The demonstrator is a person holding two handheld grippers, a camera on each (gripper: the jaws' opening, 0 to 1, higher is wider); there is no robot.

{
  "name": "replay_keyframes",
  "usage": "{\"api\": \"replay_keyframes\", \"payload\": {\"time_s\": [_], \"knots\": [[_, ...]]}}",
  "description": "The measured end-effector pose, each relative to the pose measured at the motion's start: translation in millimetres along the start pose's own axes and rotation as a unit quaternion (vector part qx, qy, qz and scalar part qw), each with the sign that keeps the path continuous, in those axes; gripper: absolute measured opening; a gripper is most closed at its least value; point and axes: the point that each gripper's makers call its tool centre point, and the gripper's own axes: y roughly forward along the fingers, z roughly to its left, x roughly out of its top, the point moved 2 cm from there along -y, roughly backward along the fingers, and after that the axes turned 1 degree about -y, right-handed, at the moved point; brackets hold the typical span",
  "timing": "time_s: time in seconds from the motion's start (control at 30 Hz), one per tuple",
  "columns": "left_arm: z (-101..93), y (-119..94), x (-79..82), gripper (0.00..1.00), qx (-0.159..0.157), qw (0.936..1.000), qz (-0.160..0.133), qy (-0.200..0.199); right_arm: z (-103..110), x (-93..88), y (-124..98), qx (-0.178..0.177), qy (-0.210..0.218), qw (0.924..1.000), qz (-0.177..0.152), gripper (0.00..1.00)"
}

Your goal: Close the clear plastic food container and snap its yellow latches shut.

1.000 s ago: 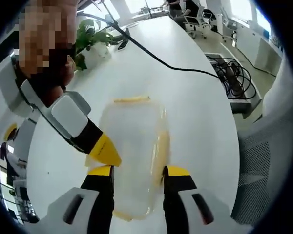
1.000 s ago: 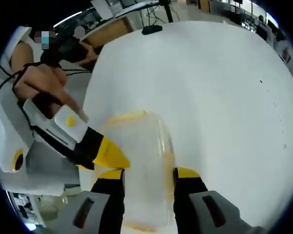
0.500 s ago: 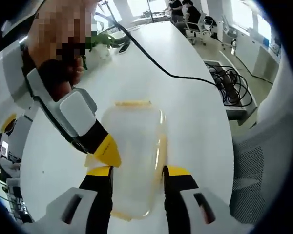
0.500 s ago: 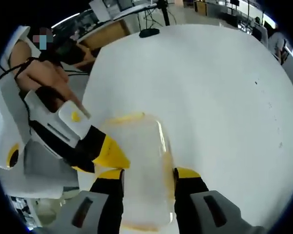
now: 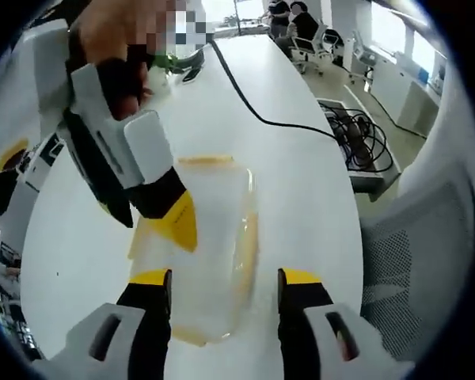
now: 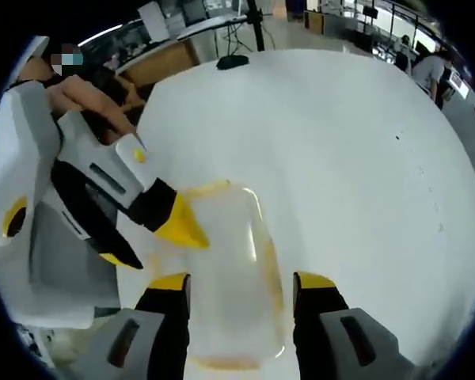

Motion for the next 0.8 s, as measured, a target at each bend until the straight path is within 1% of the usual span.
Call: {"api": "replay_keyframes", "payload": {"time_s": [0.13,0.23,0.33,0.43,0.47,0.53,0.67,0.8], "knots": [[4.9,-3.6,-1.4,0.59,0.005,1.0,-0.001,0.004,4.4,-6.0,-3.4,-0.001,0.001,1.0,0.001,0.54],[7.8,-4.3,-2.6,0.61,0.0,1.0,-0.002,0.002,7.7,-10.4,-4.5,-0.005,-0.002,1.0,0.005,0.57],[11.8,-3.9,-5.1,0.66,0.002,1.0,0.0,0.006,13.1,-14.5,-6.1,-0.007,-0.004,0.9999,0.009,0.59],[14.9,-3.4,-7.2,0.68,-0.009,0.9999,-0.004,-0.01,15.3,-21.3,-8.7,-0.018,-0.015,0.9994,0.025,0.59],[17.2,-2.9,-9.6,0.7,-0.007,0.9999,0.001,-0.009,16.0,-22.0,-9.3,-0.02,-0.016,0.9994,0.025,0.6],[20.7,-2.6,-13.1,0.72,-0.001,1.0,0.007,0.002,17.2,-24.4,-10.0,-0.025,-0.018,0.9992,0.027,0.62],[29.4,-0.8,-18.9,0.75,0.002,0.9998,0.016,0.009,20.1,-30.1,-10.3,-0.03,-0.022,0.9988,0.033,0.64],[36.1,0.6,-20.8,0.78,0.003,0.9998,0.015,0.009,23.5,-34.7,-8.7,-0.039,-0.028,0.9982,0.037,0.67]]}}
